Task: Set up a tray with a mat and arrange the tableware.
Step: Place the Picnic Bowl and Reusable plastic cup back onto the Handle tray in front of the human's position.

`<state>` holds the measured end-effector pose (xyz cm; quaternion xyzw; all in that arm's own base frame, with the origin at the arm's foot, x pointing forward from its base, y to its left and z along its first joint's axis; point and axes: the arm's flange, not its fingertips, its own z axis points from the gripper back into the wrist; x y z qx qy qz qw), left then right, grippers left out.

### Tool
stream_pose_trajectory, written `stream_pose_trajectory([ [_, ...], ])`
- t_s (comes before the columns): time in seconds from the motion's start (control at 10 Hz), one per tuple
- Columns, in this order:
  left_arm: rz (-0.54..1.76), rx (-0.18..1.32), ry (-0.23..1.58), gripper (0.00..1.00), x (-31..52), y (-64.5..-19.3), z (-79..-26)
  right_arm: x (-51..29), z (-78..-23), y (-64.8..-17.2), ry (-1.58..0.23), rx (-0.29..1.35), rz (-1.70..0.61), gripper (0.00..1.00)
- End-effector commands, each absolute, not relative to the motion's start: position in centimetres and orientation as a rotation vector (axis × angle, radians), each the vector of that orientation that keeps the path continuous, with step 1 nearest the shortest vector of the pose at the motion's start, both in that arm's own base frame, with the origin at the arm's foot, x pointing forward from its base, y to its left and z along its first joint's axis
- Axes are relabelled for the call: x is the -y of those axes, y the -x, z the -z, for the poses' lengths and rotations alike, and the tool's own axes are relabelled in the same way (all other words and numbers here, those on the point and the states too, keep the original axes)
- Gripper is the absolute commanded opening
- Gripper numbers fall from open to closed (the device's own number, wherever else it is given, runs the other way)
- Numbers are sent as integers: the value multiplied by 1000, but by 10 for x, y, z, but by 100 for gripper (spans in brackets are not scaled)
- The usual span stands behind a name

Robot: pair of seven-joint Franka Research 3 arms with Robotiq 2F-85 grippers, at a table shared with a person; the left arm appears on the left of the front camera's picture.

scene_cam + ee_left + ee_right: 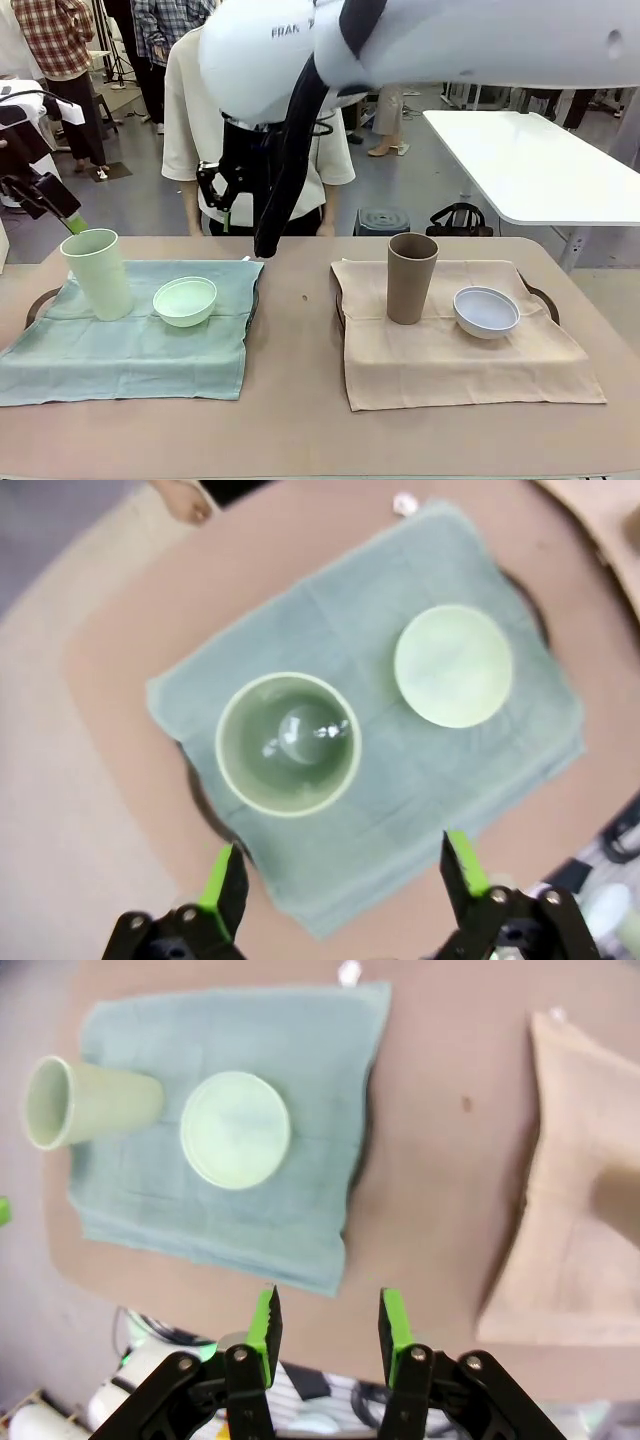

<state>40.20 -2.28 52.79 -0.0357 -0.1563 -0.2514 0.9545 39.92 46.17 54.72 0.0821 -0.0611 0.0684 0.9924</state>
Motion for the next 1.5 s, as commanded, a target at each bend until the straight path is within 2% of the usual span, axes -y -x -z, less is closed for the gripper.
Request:
stream_pose_trajectory([
  [0.0, 530, 296, 52, 100, 31, -384, -537, -442, -569, -378, -50, 97, -77, 52],
  [0.1, 545, 283, 51, 100, 41, -380, -539, -433, -583, -370, -23, 82, -45, 52],
  [0.2, 548, 288, 52, 100, 52, -377, -545, -423, -599, -361, -28, 51, -29, 72],
  [0.4, 517, 314, 61, 100, 71, -376, -553, -402, -613, -350, -16, 31, 38, 72],
  [0.5, 525, 311, 89, 100, 79, -374, -554, -394, -613, -352, -26, 31, 44, 77],
  [0.6, 603, 275, 196, 100, 77, -368, -556, -388, -605, -359, -84, 60, 23, 77],
  [0.7, 548, 311, 83, 100, 70, -376, -552, -399, -619, -352, -7, 48, 7, 77],
  [1.4, 548, 311, 83, 100, 70, -376, -552, -399, -619, -352, -7, 48, 7, 77],
])
